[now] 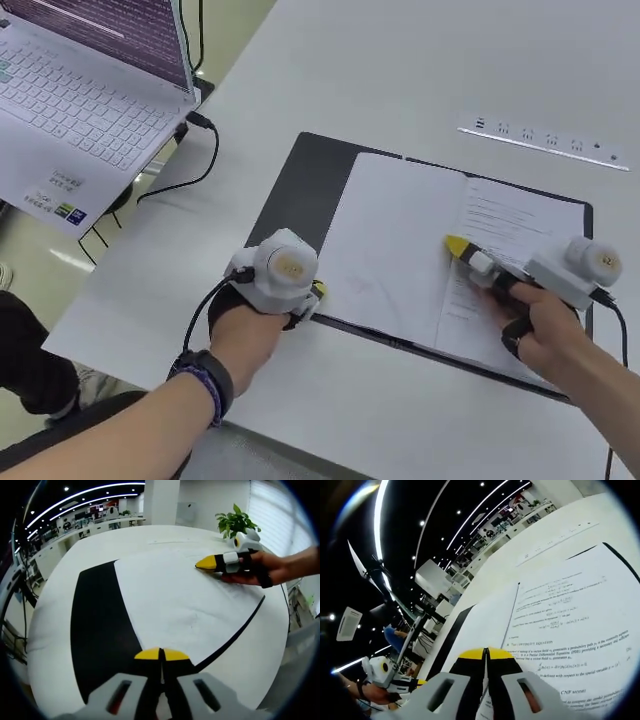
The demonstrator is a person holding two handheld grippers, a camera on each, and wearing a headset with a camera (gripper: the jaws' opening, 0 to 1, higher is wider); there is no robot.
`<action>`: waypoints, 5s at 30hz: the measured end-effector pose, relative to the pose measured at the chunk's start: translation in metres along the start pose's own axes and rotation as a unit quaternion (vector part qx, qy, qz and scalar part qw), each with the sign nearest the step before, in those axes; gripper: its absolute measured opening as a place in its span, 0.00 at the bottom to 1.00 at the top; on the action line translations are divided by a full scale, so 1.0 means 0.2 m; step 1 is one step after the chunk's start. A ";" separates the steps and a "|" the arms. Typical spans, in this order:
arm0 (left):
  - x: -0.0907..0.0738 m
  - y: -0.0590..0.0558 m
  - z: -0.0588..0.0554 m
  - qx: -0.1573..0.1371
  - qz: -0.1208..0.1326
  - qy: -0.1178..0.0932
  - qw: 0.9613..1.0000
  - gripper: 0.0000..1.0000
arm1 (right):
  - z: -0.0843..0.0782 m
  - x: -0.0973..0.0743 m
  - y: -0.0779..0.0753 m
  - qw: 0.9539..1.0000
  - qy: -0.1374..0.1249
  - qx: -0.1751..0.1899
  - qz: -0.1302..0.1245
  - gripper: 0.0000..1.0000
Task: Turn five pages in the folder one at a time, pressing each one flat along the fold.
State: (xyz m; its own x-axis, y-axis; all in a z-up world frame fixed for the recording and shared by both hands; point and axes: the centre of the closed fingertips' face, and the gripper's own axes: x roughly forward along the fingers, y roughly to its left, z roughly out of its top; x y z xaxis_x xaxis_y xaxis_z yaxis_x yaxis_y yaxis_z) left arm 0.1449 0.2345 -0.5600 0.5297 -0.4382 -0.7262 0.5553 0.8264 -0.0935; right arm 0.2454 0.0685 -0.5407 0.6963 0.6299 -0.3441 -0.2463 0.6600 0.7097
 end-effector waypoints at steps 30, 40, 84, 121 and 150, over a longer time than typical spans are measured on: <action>0.00 0.00 0.00 -0.025 -0.004 -0.008 1.000 0.00 | 0.28 0.22 -0.03 0.995 -0.078 0.035 -0.047 0.00; 0.00 0.00 0.00 -0.026 -0.011 -0.010 1.000 0.00 | 0.39 0.26 -0.08 0.989 -0.120 0.068 -0.057 0.00; 0.00 0.01 0.00 -0.068 -0.025 -0.017 0.997 0.00 | 0.02 -0.02 0.09 0.996 -0.081 0.027 -0.014 0.00; 0.00 0.00 0.00 -0.064 -0.025 -0.016 0.997 0.00 | -0.36 -0.28 0.16 0.998 -0.038 0.044 0.029 0.00; 0.00 0.00 0.00 -0.059 -0.012 -0.005 0.998 0.00 | -0.50 -0.38 0.22 0.998 -0.012 0.057 0.024 0.00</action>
State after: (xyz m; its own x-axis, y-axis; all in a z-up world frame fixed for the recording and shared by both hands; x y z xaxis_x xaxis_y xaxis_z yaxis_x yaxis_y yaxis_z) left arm 0.1447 0.2343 -0.5590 0.5234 -0.4610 -0.7166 0.4888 0.8513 -0.1907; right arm 0.1139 0.0904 -0.5449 0.7022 0.6485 -0.2939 -0.2024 0.5776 0.7908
